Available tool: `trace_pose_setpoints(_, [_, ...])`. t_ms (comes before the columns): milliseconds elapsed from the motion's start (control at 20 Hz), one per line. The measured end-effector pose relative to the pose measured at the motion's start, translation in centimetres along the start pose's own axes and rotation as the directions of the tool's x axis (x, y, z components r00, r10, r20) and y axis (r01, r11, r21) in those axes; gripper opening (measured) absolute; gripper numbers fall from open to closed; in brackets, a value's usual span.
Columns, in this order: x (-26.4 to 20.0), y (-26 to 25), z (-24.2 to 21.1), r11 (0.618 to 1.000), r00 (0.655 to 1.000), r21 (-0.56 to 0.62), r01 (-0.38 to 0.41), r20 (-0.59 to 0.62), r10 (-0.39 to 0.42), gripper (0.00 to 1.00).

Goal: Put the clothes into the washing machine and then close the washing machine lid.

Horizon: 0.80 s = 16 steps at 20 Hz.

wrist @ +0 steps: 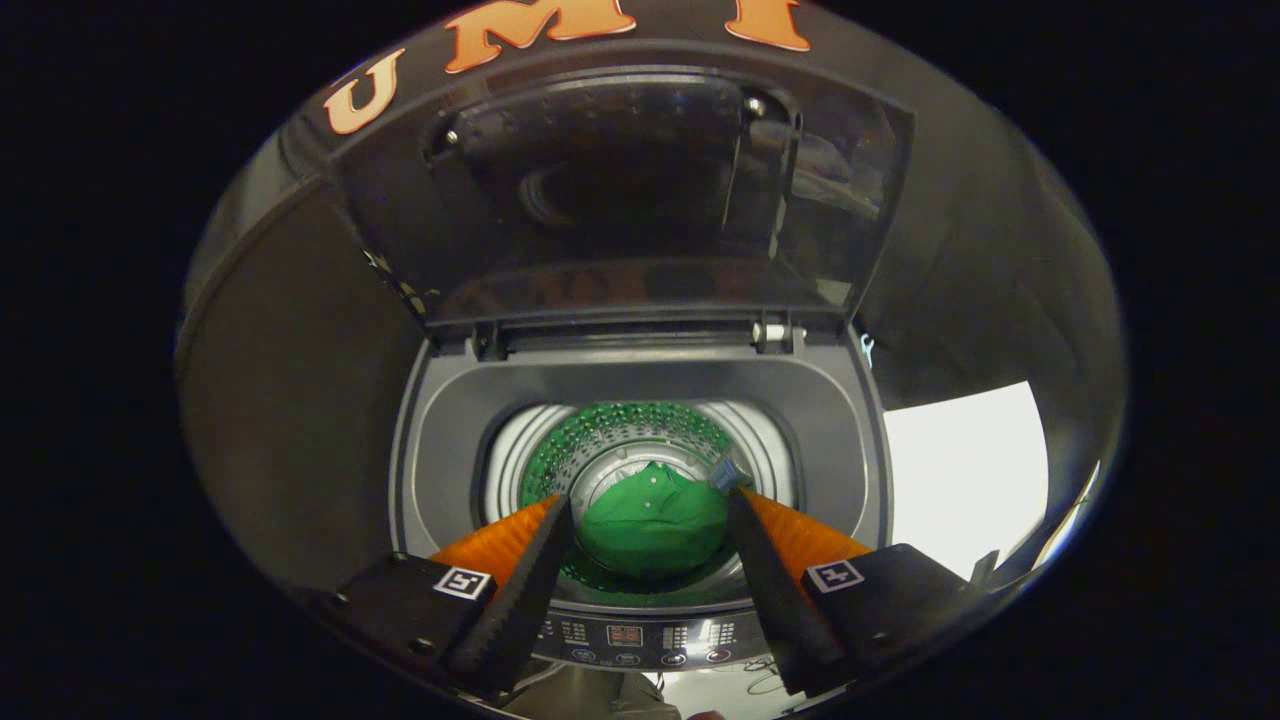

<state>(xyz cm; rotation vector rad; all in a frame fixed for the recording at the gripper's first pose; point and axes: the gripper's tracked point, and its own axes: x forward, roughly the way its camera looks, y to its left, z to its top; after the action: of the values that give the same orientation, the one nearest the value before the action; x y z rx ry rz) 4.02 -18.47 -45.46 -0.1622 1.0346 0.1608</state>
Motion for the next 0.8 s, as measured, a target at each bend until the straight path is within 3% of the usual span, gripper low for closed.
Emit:
trace_pose_setpoints(400, [-8.3, 0.8, 10.7, 0.997, 0.97, -0.074, 0.004, 0.242, 0.014, 0.99])
trace_pose_setpoints(600, [-11.9, 1.5, 17.5, 0.999, 0.938, -0.024, -0.037, 0.344, 0.043, 0.97])
trace_pose_setpoints(800, [-14.5, 0.9, 22.9, 1.0, 0.908, -0.018, -0.015, 0.418, 0.021, 0.97])
